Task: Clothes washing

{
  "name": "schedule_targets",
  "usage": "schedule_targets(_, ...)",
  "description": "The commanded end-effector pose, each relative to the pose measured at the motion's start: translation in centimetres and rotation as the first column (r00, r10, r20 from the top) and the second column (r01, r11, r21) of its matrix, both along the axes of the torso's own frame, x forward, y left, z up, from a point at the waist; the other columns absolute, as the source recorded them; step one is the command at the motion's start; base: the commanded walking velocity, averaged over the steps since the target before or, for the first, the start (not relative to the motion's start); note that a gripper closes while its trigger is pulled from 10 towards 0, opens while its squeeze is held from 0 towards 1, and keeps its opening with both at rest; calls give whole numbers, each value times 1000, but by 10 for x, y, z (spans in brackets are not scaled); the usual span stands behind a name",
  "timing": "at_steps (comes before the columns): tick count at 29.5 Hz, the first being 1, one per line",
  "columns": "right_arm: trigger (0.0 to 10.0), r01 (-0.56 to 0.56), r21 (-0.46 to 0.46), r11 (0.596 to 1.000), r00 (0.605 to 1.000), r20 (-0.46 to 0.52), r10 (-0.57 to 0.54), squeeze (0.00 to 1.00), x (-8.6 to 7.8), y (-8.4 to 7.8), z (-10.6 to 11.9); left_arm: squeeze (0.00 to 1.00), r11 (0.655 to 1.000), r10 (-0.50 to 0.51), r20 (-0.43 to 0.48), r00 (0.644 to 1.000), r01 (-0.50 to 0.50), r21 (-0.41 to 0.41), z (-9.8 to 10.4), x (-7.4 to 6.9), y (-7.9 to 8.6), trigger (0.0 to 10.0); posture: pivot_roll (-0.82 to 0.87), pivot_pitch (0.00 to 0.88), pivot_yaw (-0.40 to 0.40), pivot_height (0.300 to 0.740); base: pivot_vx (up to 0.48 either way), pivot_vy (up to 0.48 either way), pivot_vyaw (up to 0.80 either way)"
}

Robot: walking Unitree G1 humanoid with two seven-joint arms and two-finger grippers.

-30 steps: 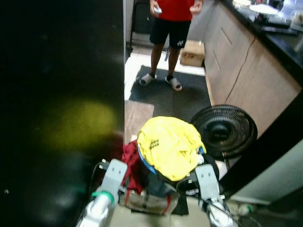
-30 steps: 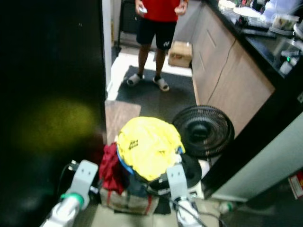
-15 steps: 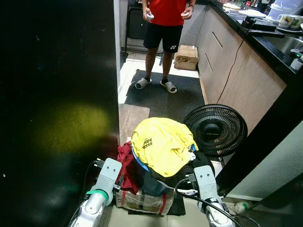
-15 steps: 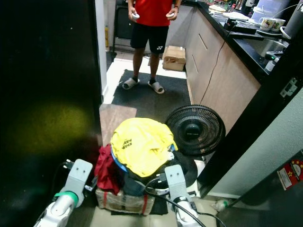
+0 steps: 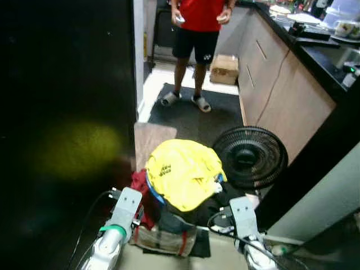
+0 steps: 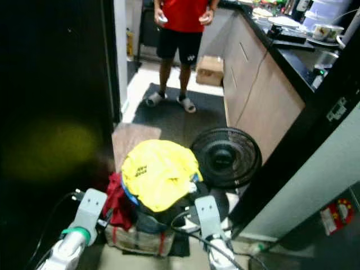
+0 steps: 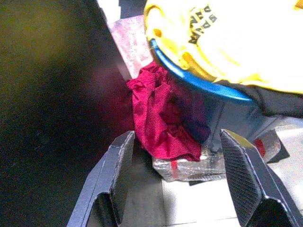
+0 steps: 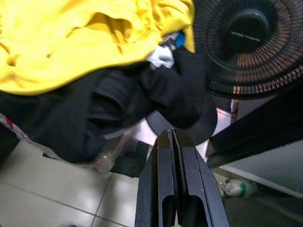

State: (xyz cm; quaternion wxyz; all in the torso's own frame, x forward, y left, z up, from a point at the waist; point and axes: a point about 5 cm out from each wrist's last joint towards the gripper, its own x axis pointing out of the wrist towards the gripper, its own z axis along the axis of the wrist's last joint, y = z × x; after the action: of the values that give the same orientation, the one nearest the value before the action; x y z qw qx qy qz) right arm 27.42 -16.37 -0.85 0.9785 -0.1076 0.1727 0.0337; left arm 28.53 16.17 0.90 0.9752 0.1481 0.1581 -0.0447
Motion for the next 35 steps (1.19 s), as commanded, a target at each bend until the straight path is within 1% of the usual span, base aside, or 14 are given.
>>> schedule_targets(1,10000,16,-6,1000,1000,-23,-16,0,-4,-5,-4,0,1000,-6,-8,1000,6,-5,-2,-1,-4,10000,80,0,-22,740,0,0,0)
schedule_targets(9,10000,14,-7,1000,1000,-24,-14,0,-4,-5,-4,0,1000,-9,-8,1000,9,-1,-2,-1,-4,10000,79,0,-21,740,0,0,0)
schedule_targets(16,10000,10,-9,1000,1000,-24,-10,0,-3,-5,-4,0,1000,-6,-3,1000,6,-26,-1,0,-7,10000,79,0,-22,740,0,0,0)
schedule_targets(21,10000,5,-9,1000,1000,-21,-5,0,-3,-5,-3,0,1000,-5,9,1000,5,-28,0,1,-7,10000,79,0,-24,740,0,0,0)
schedule_targets(26,10000,3,-9,1000,1000,-20,-3,0,-2,-5,-3,0,1000,12,17,1000,-11,-29,0,1,-5,10000,79,0,-26,740,393,0,0)
schedule_targets(27,10000,3,-9,1000,1000,-20,-3,0,-2,-5,-3,0,999,31,4,1000,-31,-15,-1,1,-3,10000,78,0,-26,740,0,0,0)
schedule_targets(32,10000,3,-9,1000,1000,-20,-3,0,-2,-5,-3,0,1000,29,6,1000,-29,-9,-1,1,-2,10000,78,0,-26,740,0,0,0)
schedule_targets(35,10000,4,-8,1000,1000,-23,-4,0,-3,-5,-3,0,1000,21,13,1000,-21,-1,-1,1,-3,10000,78,0,-26,740,358,0,0)
